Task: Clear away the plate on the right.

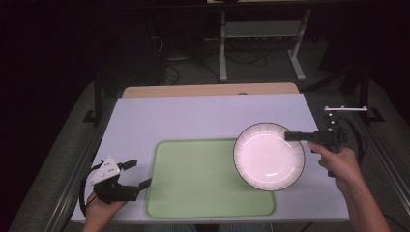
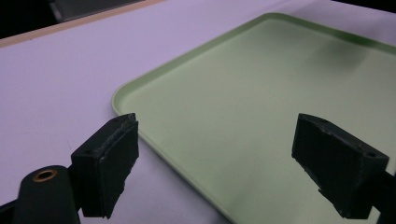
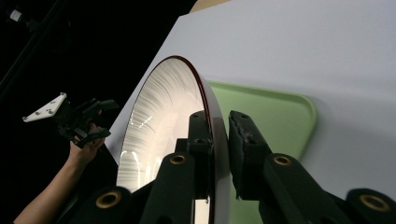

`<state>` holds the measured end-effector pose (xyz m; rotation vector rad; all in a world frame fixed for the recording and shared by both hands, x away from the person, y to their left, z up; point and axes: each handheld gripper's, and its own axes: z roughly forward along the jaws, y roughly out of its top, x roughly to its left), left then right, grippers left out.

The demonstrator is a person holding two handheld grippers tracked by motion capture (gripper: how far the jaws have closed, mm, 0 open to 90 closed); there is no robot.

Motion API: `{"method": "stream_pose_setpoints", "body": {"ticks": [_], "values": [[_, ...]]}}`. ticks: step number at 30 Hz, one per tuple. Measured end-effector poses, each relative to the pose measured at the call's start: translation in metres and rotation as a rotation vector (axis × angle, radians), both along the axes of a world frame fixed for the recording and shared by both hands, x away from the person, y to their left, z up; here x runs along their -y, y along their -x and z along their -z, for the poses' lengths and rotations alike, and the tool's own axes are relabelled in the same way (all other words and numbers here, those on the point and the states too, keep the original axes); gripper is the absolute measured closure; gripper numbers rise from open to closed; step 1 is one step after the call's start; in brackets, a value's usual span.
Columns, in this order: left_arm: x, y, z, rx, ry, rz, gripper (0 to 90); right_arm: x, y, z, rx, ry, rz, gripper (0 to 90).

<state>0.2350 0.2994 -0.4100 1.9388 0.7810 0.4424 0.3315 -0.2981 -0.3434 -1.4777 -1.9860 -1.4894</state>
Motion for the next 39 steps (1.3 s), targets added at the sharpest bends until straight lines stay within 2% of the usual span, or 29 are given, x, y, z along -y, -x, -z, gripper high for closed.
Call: {"method": "stream_pose_setpoints", "body": {"ticks": [4,9,19,28,32,39], "values": [[0.000,0.000,0.000,0.001,0.000,0.000,14.6,-0.016,-0.004,-0.007,0.020,0.018,-0.029,78.8],[0.000,0.000,0.000,0.000,-0.001,-0.002,14.6,-0.034,-0.009,-0.013,0.032,0.001,-0.058,78.9],[0.000,0.000,0.000,-0.001,0.003,-0.003,14.6,-0.059,-0.019,-0.018,0.039,0.001,-0.075,78.7],[-0.001,-0.001,0.000,-0.003,0.005,-0.003,14.6,-0.085,-0.027,-0.014,0.025,0.011,-0.102,78.6],[-0.002,-0.001,0.001,-0.003,0.007,-0.004,14.6,-0.102,-0.030,-0.009,0.017,0.002,-0.118,78.6],[-0.003,-0.002,0.001,-0.006,0.007,-0.005,14.6,-0.118,-0.033,0.000,0.005,0.004,-0.131,78.6]]}}
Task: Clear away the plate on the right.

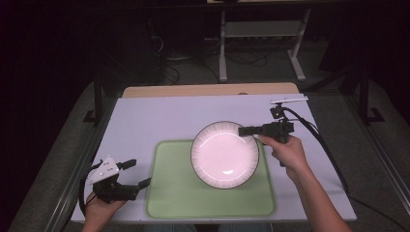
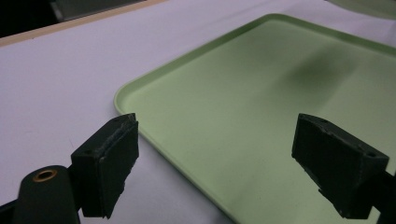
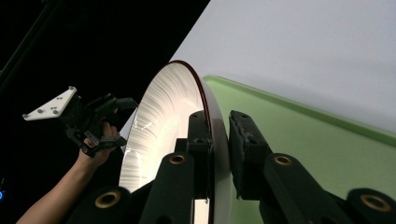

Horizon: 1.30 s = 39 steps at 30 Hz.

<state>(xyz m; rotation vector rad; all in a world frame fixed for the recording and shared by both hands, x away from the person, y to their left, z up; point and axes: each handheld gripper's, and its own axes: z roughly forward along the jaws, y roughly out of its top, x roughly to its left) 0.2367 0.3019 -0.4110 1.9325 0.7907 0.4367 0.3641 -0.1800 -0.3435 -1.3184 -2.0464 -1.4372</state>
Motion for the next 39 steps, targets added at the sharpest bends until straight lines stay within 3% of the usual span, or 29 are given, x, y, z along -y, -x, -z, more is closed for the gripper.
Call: {"method": "stream_pose_setpoints", "body": {"ticks": [16,39], "values": [[-0.001,0.000,0.000,0.003,0.000,0.001,14.6,-0.026,-0.002,0.026,-0.025,0.035,-0.013,78.2],[-0.001,0.000,-0.001,0.005,0.004,-0.001,14.7,-0.047,-0.006,0.057,-0.055,0.086,-0.010,77.3]]}}
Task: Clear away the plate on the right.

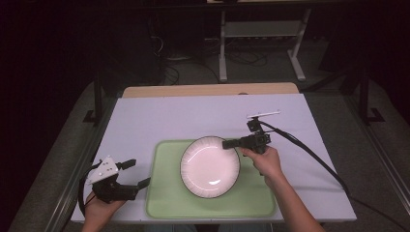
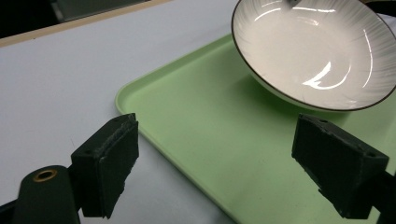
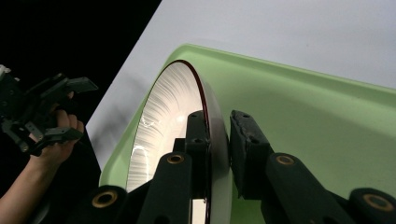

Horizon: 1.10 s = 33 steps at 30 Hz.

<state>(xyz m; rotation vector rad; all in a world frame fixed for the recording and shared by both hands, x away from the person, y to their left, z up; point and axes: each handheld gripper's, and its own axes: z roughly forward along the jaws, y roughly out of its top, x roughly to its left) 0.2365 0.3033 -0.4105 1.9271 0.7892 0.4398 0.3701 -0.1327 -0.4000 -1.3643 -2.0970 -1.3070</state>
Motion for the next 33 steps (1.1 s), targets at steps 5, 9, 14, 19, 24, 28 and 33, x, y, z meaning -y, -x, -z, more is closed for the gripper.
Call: {"method": "stream_pose_setpoints", "body": {"ticks": [5,9,14,19,24,28,33], "values": [[0.000,0.000,0.000,-0.001,0.002,-0.001,14.7,-0.004,-0.001,0.008,-0.010,0.016,-0.001,77.0],[0.000,0.000,0.000,-0.001,0.001,-0.001,14.6,-0.007,-0.002,0.013,-0.016,0.025,0.003,77.1],[0.000,0.000,0.000,-0.001,0.000,-0.001,14.7,-0.007,-0.005,0.020,-0.030,0.030,0.015,78.3],[0.000,0.000,0.000,-0.001,0.000,-0.002,14.7,-0.006,-0.005,0.023,-0.031,0.048,0.023,79.4],[-0.001,0.000,0.000,0.000,-0.002,-0.003,14.7,-0.005,-0.006,0.026,-0.043,0.052,0.028,79.8],[-0.001,0.000,0.000,0.000,-0.003,-0.003,14.7,-0.004,-0.006,0.030,-0.056,0.054,0.039,80.2],[-0.001,0.000,0.000,-0.001,-0.001,-0.003,14.7,-0.004,-0.007,0.032,-0.060,0.061,0.045,80.3]]}}
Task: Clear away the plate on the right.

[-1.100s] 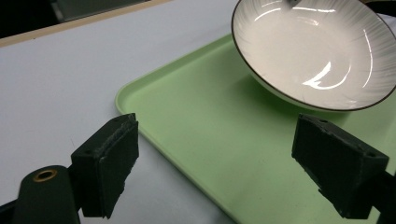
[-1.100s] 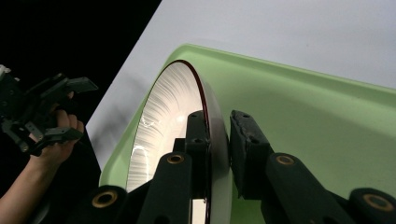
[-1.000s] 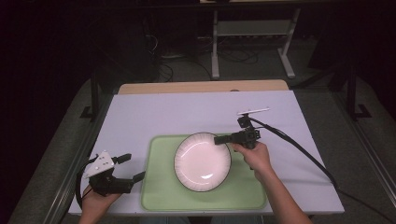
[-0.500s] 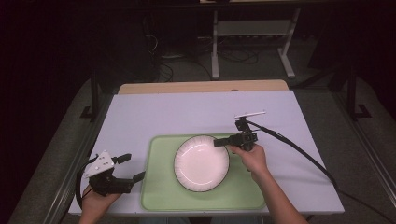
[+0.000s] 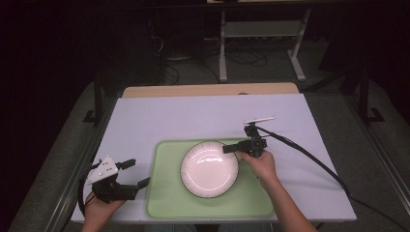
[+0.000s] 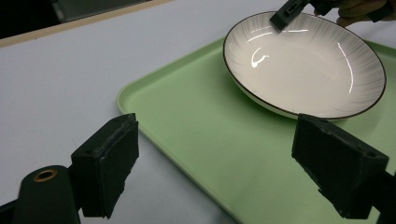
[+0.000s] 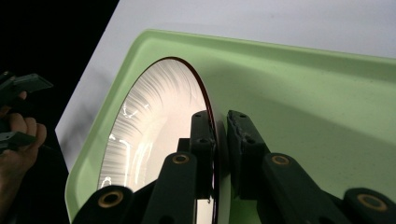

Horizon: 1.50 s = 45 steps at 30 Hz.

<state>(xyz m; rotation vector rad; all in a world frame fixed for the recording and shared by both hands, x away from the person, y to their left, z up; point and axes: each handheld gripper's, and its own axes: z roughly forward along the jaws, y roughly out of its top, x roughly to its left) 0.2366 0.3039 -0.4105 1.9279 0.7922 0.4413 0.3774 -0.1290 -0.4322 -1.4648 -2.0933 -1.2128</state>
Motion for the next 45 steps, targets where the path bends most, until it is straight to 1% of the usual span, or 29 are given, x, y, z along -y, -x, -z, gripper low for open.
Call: {"method": "stream_pose_setpoints", "body": {"ticks": [9,20,24,39,45], "values": [[0.000,0.000,0.000,-0.001,0.001,0.000,14.7,0.001,0.000,0.006,-0.014,0.019,0.019,80.5],[0.000,0.000,0.000,-0.001,0.001,0.000,14.7,0.001,0.002,0.012,-0.020,0.092,0.019,80.6],[0.000,0.000,0.000,-0.003,0.001,0.000,14.7,0.001,0.003,0.013,-0.023,0.109,0.018,80.6],[0.001,0.000,0.001,-0.003,0.000,0.002,14.7,0.002,0.004,0.013,-0.001,0.124,0.011,80.7],[0.001,0.000,0.001,-0.004,-0.003,0.003,14.7,0.003,0.005,0.013,0.008,0.133,0.010,76.7]]}}
